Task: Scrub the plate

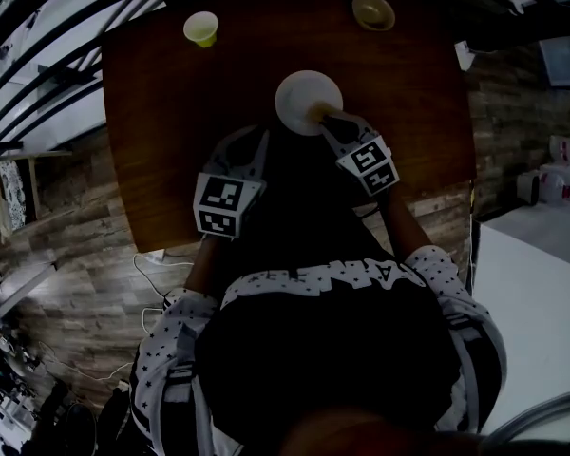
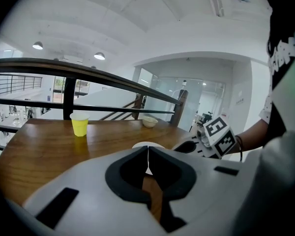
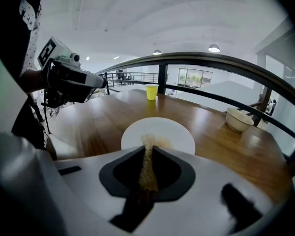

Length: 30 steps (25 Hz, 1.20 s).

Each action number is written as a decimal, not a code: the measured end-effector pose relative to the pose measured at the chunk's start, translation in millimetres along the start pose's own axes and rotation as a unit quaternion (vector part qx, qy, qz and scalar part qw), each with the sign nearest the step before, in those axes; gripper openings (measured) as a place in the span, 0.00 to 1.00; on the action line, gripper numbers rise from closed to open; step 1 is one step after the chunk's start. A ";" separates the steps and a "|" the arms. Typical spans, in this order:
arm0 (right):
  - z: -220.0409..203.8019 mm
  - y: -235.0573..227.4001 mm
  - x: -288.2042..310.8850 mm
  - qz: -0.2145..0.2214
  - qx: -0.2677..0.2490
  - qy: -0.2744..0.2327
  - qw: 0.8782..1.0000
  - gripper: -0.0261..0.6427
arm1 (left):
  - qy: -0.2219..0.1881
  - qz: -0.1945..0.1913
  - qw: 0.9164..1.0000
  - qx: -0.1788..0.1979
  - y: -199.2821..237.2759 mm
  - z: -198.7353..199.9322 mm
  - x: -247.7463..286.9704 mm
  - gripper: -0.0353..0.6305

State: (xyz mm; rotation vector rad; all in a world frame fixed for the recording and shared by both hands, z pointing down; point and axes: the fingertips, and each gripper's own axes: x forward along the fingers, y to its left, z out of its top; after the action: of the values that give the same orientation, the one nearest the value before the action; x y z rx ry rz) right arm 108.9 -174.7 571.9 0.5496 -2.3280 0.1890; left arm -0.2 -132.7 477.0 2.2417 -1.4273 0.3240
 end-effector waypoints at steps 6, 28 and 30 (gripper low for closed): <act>1.2 5.1 -0.8 0.021 -0.002 -0.004 1.000 0.11 | -0.001 0.014 1.000 -0.020 -11.3 7.5 7.0 0.07; 27.8 21.4 -25.9 0.063 0.109 -0.096 0.987 0.11 | 0.007 0.037 0.999 0.008 -6.1 20.2 -9.2 0.07; 33.9 17.5 -31.4 0.061 0.122 -0.119 0.984 0.11 | 0.007 0.039 0.999 0.013 -7.2 21.7 -9.9 0.07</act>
State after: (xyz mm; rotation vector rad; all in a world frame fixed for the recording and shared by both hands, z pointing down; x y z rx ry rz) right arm 100.4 -158.3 526.1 0.5763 -2.5909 0.4967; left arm 0.9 -133.1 452.2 2.2035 -1.5129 0.3850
